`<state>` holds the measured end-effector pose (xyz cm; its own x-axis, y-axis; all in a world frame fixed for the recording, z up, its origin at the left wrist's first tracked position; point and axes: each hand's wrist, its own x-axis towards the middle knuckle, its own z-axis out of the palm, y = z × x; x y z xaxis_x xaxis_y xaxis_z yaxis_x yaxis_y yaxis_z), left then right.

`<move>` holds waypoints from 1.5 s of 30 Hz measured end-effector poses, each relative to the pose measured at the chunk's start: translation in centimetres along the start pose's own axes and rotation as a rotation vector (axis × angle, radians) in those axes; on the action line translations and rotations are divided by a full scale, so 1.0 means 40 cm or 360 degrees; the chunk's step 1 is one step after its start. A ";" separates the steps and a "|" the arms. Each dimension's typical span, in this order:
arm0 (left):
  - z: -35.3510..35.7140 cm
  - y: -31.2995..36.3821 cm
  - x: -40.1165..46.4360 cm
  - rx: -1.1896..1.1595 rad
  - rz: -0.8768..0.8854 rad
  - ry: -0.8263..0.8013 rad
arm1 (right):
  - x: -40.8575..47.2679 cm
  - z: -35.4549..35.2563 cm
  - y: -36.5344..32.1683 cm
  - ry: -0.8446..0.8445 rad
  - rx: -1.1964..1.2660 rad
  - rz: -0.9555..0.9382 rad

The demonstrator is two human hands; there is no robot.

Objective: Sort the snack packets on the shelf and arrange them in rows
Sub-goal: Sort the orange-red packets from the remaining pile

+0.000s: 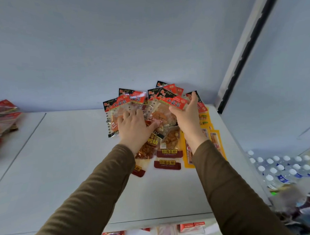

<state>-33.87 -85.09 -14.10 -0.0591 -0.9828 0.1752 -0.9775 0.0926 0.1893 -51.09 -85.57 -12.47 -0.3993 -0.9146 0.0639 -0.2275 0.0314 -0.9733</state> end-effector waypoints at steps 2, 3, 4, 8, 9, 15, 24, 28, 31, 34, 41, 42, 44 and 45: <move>0.003 0.007 0.013 -0.0004 -0.0014 0.0001 | 0.018 0.002 -0.014 -0.0019 0.0300 0.0207; 0.006 0.009 0.019 -0.0008 -0.0014 0.0011 | 0.027 0.003 -0.019 -0.0031 0.0349 0.0294; 0.009 0.009 0.024 -0.0019 -0.0009 0.0024 | 0.038 0.006 -0.022 -0.0060 0.0370 0.0357; 0.017 0.013 0.036 -0.0076 0.0007 0.0032 | 0.048 0.022 -0.018 -0.0178 0.0319 0.0391; 0.017 0.013 0.038 -0.0096 0.0005 0.0018 | 0.047 0.025 -0.015 -0.0176 0.0303 0.0355; -0.029 -0.028 0.046 -0.0774 0.0027 0.0072 | 0.055 0.004 -0.045 -0.0283 0.0379 0.0180; -0.176 -0.056 0.037 -0.1930 -0.0149 -0.0613 | 0.024 -0.003 -0.126 -0.0788 0.0521 0.0099; -0.181 -0.079 0.015 -0.2019 -0.0235 -0.0548 | 0.002 0.020 -0.149 -0.0797 0.0569 0.0090; -0.189 -0.099 0.001 -0.2166 -0.0123 -0.0685 | -0.008 0.049 -0.162 -0.0729 0.0505 0.0062; -0.193 -0.113 -0.018 -0.2368 -0.0087 -0.0837 | -0.032 0.099 -0.171 -0.0694 0.0441 0.0031; -0.155 -0.177 -0.062 -0.2488 -0.0319 -0.0796 | -0.097 0.172 -0.157 -0.1018 0.0621 0.0311; -0.147 -0.188 -0.070 -0.2528 -0.0367 -0.0768 | -0.091 0.165 -0.156 -0.1090 0.0629 0.0321; -0.134 -0.209 -0.085 -0.2606 -0.0443 -0.0717 | -0.071 0.136 -0.155 -0.1072 0.0384 0.0127; -0.128 -0.219 -0.091 -0.2634 -0.0472 -0.0698 | -0.058 0.112 -0.149 -0.0964 0.0160 -0.0013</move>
<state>-24.08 -81.49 -11.45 -0.2509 -0.9361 -0.2464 0.2431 -0.3073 0.9200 -44.82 -85.46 -7.81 0.1842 -0.9822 -0.0365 -0.1315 0.0121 -0.9912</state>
